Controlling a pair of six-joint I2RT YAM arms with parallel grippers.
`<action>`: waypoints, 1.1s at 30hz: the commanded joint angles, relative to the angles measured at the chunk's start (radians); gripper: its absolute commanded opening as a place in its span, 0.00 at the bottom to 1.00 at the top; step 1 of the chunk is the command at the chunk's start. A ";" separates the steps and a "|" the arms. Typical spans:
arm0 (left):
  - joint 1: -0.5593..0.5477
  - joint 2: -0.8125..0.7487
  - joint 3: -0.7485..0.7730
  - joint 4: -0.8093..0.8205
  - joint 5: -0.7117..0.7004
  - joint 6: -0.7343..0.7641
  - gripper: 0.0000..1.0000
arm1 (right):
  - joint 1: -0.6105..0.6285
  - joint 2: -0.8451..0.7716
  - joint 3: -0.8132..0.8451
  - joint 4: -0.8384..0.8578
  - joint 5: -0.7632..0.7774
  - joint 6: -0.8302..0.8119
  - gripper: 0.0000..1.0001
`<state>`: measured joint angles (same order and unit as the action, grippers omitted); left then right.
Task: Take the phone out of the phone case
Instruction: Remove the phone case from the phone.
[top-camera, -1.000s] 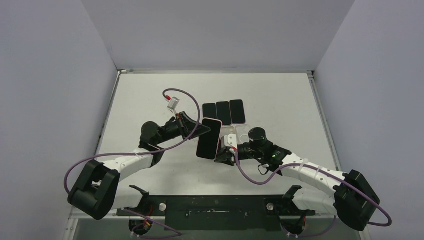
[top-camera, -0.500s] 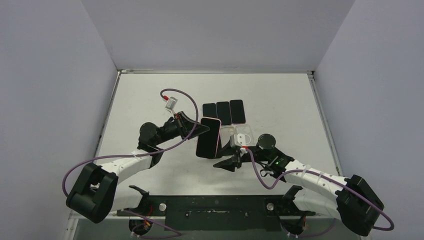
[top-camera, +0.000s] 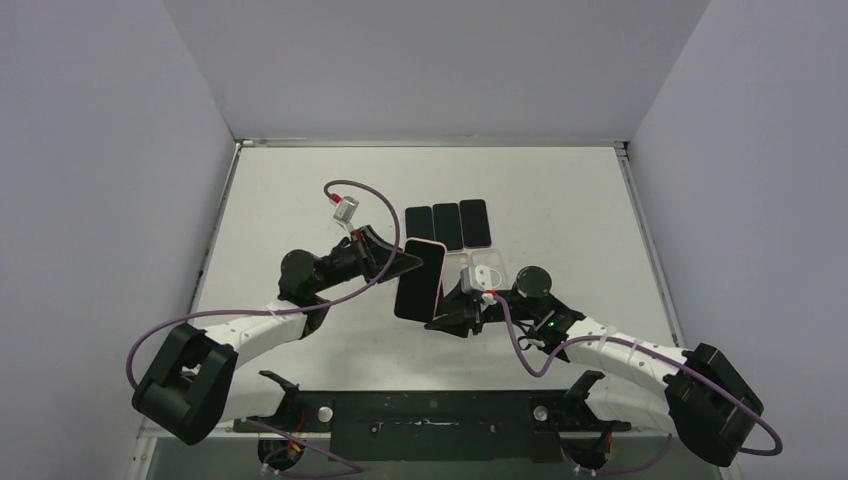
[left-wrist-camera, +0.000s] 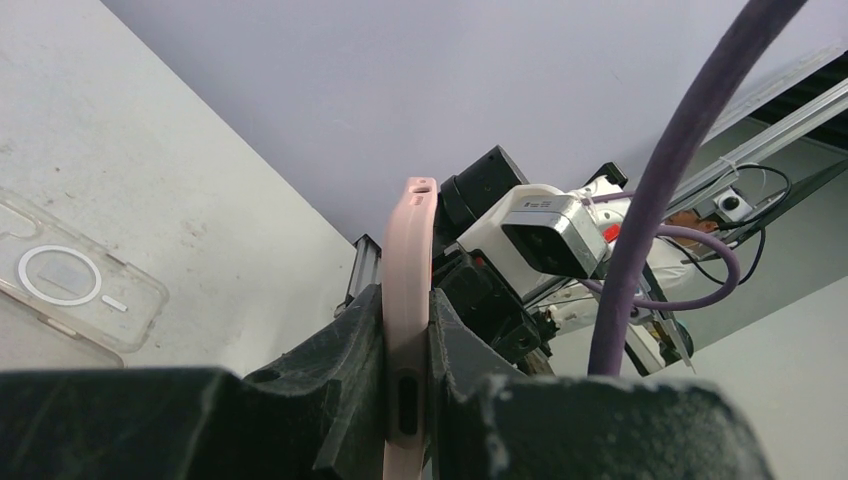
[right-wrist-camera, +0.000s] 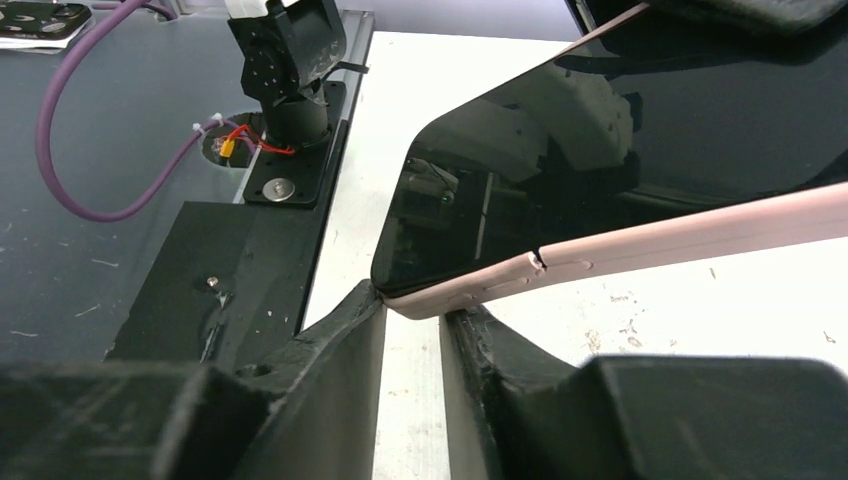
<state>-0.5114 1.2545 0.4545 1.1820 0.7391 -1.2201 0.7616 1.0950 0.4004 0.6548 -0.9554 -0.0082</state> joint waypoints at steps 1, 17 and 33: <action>-0.027 -0.006 0.013 0.127 0.020 -0.062 0.00 | -0.024 -0.001 0.033 0.068 0.009 -0.041 0.22; -0.079 0.016 -0.026 0.180 0.019 -0.106 0.00 | -0.074 -0.017 0.056 -0.037 0.096 -0.094 0.09; 0.001 0.003 0.016 0.118 -0.039 -0.030 0.00 | -0.026 -0.129 -0.059 0.034 0.017 -0.018 0.51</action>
<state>-0.5140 1.2778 0.4149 1.2022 0.7403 -1.2442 0.7048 0.9707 0.3389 0.5827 -0.8955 -0.0402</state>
